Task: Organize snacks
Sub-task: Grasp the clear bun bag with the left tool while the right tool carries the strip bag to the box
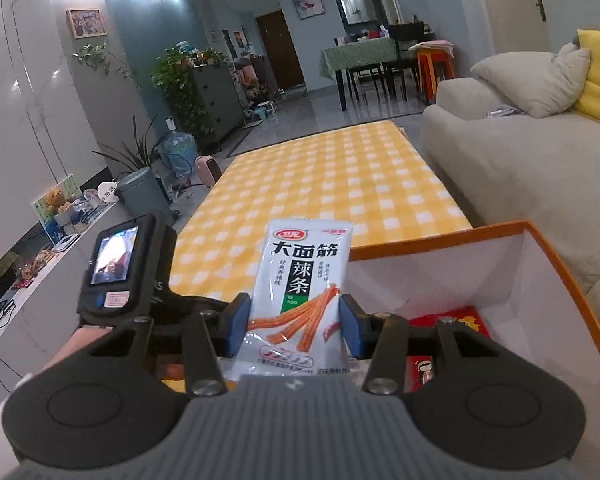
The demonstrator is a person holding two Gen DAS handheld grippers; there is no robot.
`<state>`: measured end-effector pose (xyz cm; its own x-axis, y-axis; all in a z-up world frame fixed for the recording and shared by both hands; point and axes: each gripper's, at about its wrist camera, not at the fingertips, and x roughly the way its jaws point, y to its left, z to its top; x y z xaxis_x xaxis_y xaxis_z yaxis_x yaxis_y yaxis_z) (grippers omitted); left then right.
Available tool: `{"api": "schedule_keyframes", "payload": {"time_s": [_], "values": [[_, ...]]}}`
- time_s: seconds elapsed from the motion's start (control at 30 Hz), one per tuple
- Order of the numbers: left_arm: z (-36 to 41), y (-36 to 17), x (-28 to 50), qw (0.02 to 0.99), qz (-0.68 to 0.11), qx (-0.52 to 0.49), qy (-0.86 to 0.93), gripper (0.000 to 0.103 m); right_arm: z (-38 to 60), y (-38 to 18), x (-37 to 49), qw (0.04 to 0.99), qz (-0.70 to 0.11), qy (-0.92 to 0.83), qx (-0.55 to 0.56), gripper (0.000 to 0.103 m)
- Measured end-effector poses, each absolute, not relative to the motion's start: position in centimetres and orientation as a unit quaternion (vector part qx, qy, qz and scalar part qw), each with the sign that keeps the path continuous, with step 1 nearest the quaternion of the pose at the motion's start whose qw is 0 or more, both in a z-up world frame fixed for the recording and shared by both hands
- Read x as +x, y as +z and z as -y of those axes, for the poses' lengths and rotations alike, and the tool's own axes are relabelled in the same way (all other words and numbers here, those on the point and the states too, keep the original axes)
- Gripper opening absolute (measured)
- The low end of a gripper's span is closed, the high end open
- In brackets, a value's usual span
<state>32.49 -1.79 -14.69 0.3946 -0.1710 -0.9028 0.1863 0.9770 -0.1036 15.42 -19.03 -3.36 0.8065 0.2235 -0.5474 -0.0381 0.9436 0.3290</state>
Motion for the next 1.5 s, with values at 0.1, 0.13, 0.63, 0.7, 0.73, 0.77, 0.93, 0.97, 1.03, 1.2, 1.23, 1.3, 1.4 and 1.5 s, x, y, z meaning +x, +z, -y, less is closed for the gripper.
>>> {"api": "schedule_keyframes", "payload": {"time_s": [0.1,0.13,0.63,0.7,0.73,0.77,0.93,0.97,1.03,1.2,1.23,1.3,1.4,1.5], "values": [[2.4,-15.2,32.7,0.836,-0.539,0.017,-0.101,0.103,18.9,-3.4,15.7,0.938,-0.305,0.068,0.147,0.047],[2.7,-15.4,32.5,0.836,-0.539,0.021,-0.097,0.103,18.9,-3.4,15.8,0.938,-0.306,0.067,0.146,0.047],[2.9,-16.0,31.2,0.849,-0.522,0.037,-0.074,0.091,17.5,-5.3,16.5,0.928,-0.363,0.046,0.077,0.047],[2.5,-15.9,30.7,0.848,-0.525,0.03,-0.074,0.089,17.5,-5.4,16.5,0.928,-0.363,0.044,0.072,0.047],[2.3,-15.9,30.4,0.848,-0.525,0.028,-0.075,0.089,17.5,-5.3,16.5,0.928,-0.364,0.045,0.072,0.047],[2.1,-15.8,30.1,0.848,-0.525,0.026,-0.074,0.089,17.6,-5.3,16.7,0.927,-0.365,0.045,0.072,0.047],[0.7,-15.6,28.3,0.847,-0.527,0.002,-0.071,0.086,17.6,-4.9,16.4,0.929,-0.362,0.046,0.067,0.047],[0.4,-15.5,28.0,0.846,-0.528,-0.008,-0.069,0.086,17.5,-4.7,16.3,0.931,-0.356,0.043,0.068,0.047],[-0.5,-15.3,27.3,0.844,-0.532,-0.032,-0.067,0.085,17.6,-4.3,16.1,0.935,-0.346,0.035,0.066,0.047],[-2.5,-14.1,25.2,0.84,-0.532,-0.086,-0.069,0.085,18.3,-2.7,15.1,0.942,-0.328,0.03,0.07,0.047],[-2.8,-13.6,24.7,0.841,-0.528,-0.091,-0.068,0.085,18.4,-2.4,14.8,0.943,-0.325,0.028,0.07,0.047],[-3.1,-12.5,23.9,0.846,-0.519,-0.099,-0.07,0.085,19.0,-1.7,14.4,0.945,-0.317,0.022,0.074,0.047],[-3.7,-10.8,22.6,0.854,-0.502,-0.117,-0.077,0.085,20.6,-0.5,13.3,0.948,-0.297,0.016,0.116,0.047],[-3.8,-9.2,21.5,0.859,-0.487,-0.127,-0.087,0.085,21.5,0.6,12.2,0.951,-0.282,0.007,0.124,0.047]]}}
